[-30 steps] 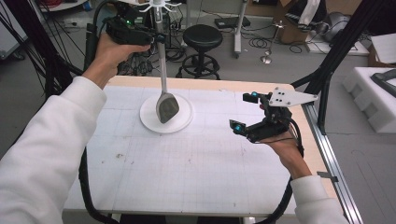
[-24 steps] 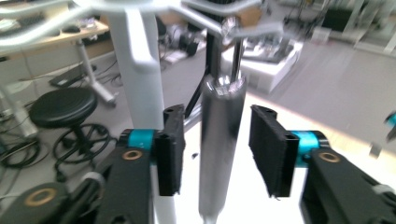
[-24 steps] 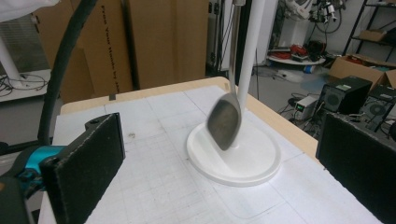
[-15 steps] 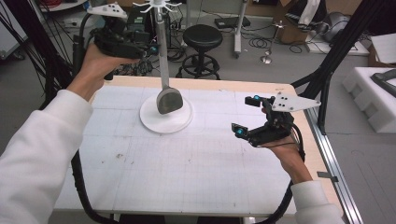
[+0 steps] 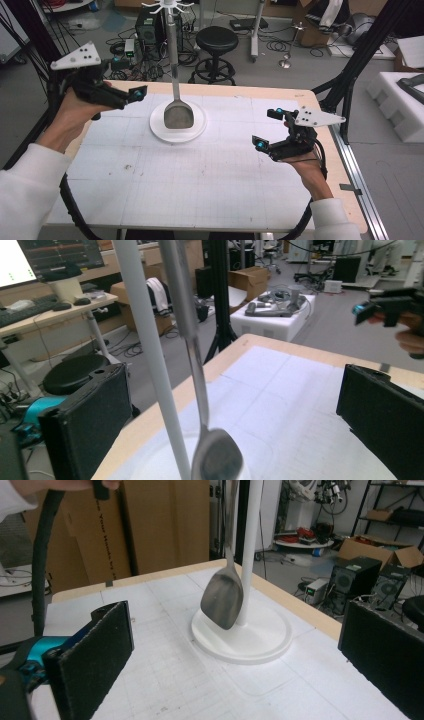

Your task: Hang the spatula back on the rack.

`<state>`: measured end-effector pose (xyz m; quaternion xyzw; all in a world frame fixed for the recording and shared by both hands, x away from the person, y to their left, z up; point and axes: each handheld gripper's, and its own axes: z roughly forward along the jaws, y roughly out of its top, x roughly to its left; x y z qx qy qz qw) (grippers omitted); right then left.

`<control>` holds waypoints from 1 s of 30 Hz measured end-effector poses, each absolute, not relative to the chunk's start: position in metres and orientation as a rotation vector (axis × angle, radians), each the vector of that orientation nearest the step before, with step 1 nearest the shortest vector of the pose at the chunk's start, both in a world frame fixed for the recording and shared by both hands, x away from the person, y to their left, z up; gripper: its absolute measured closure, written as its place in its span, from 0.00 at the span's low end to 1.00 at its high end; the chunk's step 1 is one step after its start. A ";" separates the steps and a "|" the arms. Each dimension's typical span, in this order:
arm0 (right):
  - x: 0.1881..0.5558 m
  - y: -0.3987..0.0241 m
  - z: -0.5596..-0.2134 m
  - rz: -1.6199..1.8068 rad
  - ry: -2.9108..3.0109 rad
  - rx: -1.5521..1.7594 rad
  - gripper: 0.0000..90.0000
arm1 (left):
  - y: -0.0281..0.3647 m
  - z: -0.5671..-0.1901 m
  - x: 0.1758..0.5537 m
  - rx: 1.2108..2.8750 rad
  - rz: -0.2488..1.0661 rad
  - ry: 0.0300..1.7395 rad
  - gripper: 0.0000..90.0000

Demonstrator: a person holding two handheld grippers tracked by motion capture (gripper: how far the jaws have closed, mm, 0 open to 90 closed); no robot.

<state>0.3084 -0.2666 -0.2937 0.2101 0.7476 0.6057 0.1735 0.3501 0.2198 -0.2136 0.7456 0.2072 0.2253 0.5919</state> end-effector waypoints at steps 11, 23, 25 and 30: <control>0.303 -0.278 -0.304 1.704 2.102 0.612 0.00 | 0.246 -0.284 0.311 1.681 0.491 0.475 0.02; 0.298 -0.290 -0.317 1.674 2.089 0.637 0.00 | 0.271 -0.345 0.287 1.674 0.451 0.530 0.02; 0.296 -0.291 -0.320 1.671 2.097 0.638 0.00 | 0.272 -0.349 0.284 1.672 0.439 0.529 0.02; 0.292 -0.295 -0.332 1.660 2.098 0.666 0.00 | 0.273 -0.355 0.284 1.682 0.434 0.538 0.02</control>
